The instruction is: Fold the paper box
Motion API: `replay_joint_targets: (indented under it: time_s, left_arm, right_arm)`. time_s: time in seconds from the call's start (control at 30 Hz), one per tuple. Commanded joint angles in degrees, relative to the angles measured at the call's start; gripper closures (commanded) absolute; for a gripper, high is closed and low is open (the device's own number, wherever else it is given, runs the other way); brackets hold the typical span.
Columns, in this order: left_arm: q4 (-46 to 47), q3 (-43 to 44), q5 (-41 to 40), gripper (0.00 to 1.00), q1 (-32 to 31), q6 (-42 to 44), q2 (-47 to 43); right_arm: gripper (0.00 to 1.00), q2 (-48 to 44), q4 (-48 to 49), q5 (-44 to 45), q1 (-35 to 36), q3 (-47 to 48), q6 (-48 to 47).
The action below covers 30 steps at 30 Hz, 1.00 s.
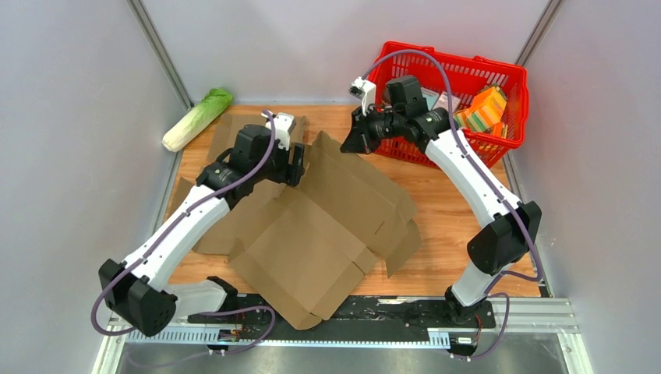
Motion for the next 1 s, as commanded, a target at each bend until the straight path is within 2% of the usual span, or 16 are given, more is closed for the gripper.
replay_joint_targets:
  time_s: [0.0,0.07,0.17,0.2,0.27,0.3,0.33,0.47,0.63,0.7,0.83,0.93,0.97]
  left_arm:
    - [0.4,0.2,-6.4,0.22,-0.3,2.8,2.5]
    - [0.0,0.9,-11.5,0.25,-0.3,3.3,4.3]
    - [-0.8,2.7,-18.6,0.43,-0.3,3.2,6.1]
    - [-0.8,3.3,-19.2,0.62,-0.3,3.2,6.2]
    - [-0.8,3.5,-19.1,0.88,-0.3,3.2,6.0]
    - [-0.6,3.2,-18.8,0.97,-0.3,3.2,5.5]
    - [-0.4,3.0,-17.9,0.99,-0.3,3.2,4.6]
    - [0.6,0.9,-15.5,1.0,-0.3,3.7,1.6]
    - [6.9,-4.8,-9.7,1.0,-0.3,5.5,-4.2]
    - [10.9,-7.8,-8.6,1.0,-0.3,6.2,-6.1]
    - [14.0,-10.4,-8.4,1.0,-0.3,7.3,-9.3]
    - [13.5,-10.2,-7.9,1.0,-0.3,8.1,-9.3]
    - [13.1,-10.0,-7.8,1.0,-0.3,8.6,-9.1]
  right_arm:
    - [1.0,-1.2,-0.3,-3.9,-0.3,4.1,-1.0]
    - [1.0,-1.3,-0.6,-3.6,-0.3,4.2,-1.1]
    - [1.0,-1.3,-1.4,-2.9,-0.3,4.3,-1.7]
    - [1.0,-1.2,-1.7,-2.7,-0.3,4.3,-1.9]
    - [1.0,-1.1,-1.9,-1.9,-0.3,4.0,-2.4]
    - [1.0,-1.1,-1.7,-1.4,-0.3,3.8,-2.6]
    - [1.0,-1.1,-1.6,0.5,-0.2,3.6,-2.5]
    - [0.99,-0.7,0.4,3.8,-0.2,2.4,-2.6]
    - [0.89,0.9,1.7,1.5,-0.3,0.7,-2.4]
    - [0.75,0.9,3.4,0.8,-0.3,-0.6,-2.1]
    - [0.6,0.8,5.0,0.8,-0.5,-3.5,-2.5]
    - [0.6,0.5,5.6,1.0,-0.8,-4.4,-2.3]
    - [0.65,0.2,6.4,1.5,-1.0,-4.8,-1.9]
